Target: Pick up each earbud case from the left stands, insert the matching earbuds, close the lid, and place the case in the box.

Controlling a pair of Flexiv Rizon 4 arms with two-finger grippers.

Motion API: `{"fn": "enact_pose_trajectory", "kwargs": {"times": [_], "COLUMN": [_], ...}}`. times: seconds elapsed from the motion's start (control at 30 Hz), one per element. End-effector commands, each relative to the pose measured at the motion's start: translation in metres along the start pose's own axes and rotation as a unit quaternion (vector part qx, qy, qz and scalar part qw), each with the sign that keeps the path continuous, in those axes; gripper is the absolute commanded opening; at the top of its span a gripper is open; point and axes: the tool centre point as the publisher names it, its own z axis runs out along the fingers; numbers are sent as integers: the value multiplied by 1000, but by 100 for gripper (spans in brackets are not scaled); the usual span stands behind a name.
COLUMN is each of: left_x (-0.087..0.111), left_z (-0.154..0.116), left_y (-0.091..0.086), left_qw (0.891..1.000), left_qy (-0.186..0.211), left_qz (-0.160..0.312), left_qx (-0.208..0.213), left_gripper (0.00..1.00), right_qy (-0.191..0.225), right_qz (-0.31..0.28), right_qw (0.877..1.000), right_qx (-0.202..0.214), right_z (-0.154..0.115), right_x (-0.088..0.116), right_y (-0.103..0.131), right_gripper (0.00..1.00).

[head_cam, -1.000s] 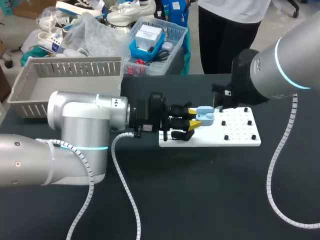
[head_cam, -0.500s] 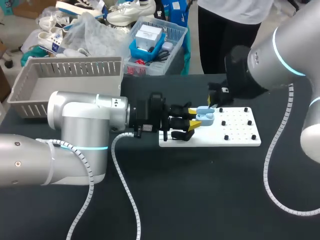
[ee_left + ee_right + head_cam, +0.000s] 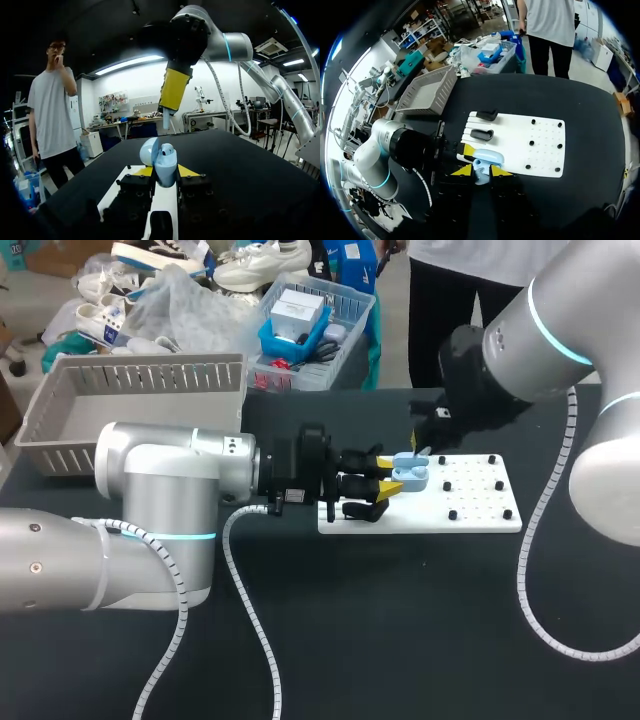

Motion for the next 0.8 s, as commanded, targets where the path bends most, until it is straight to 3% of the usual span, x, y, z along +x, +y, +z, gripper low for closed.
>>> {"fn": "enact_pose_trajectory", "kwargs": {"times": [0.03, 0.8], "left_x": [0, 0], "left_z": [0, 0], "left_y": [-1, -1], "left_qw": [1000, 1000], "left_qy": [0, 0], "left_qz": [1, 1], "left_qx": [-2, -2], "left_gripper": [0, 0], "right_qy": [-7, -9], "right_qz": [2, 3], "right_qw": [1000, 1000], "right_qx": [9, 10], "right_z": [7, 21], "right_x": [1, 3], "right_y": [3, 5], "right_gripper": [0, 0]}}
